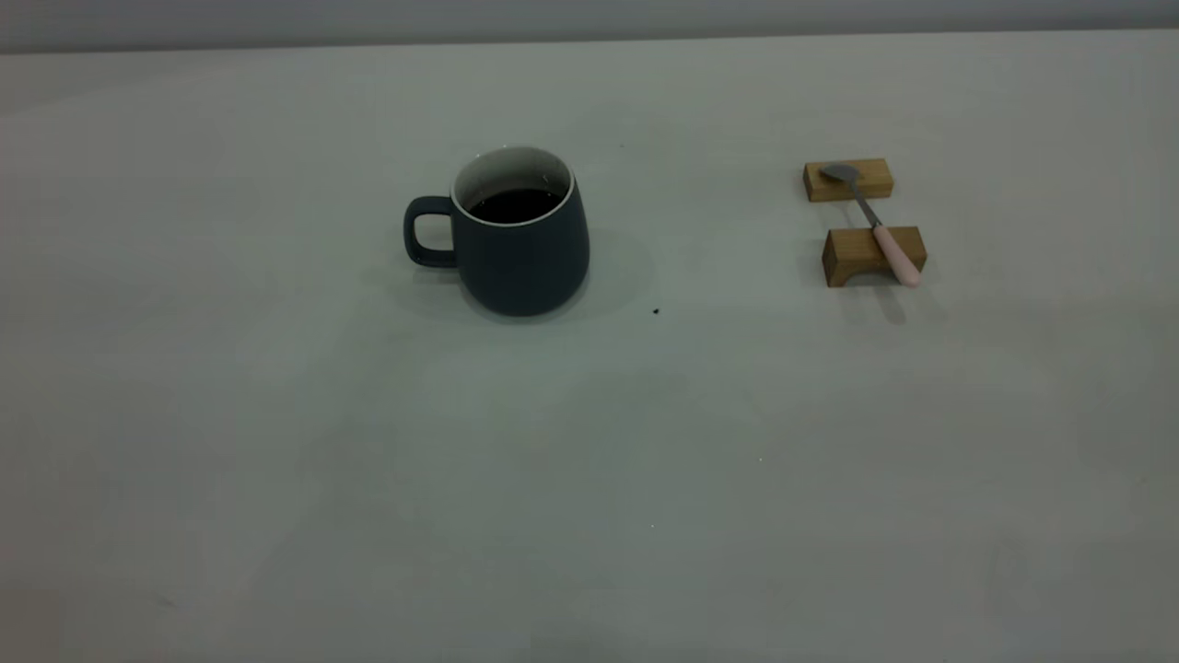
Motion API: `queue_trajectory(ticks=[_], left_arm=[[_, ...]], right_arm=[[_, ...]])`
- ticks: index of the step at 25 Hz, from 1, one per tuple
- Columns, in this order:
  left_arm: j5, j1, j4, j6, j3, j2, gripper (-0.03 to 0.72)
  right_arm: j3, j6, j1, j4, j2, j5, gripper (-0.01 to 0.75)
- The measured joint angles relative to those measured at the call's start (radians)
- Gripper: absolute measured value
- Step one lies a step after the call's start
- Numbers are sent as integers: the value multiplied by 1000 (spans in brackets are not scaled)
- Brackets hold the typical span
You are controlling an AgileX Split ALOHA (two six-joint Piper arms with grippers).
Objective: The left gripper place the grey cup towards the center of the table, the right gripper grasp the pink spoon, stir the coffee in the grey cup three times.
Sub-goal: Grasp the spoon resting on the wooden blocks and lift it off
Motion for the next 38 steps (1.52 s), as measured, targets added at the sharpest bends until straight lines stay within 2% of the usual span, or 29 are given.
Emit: queue_trajectory(ticks=[4, 11, 18, 38], left_arm=[[-5, 96, -13, -6, 126, -251, 297], [-8, 208, -92, 29, 245, -435, 297], [-30, 212, -104, 83, 270, -541, 297], [-30, 212, -108, 84, 270, -543, 297]], right_arm=[[0, 0, 0, 0, 0, 0, 237], [0, 0, 0, 0, 0, 0, 237], [0, 0, 0, 0, 0, 0, 237], [0, 0, 0, 0, 0, 0, 237]])
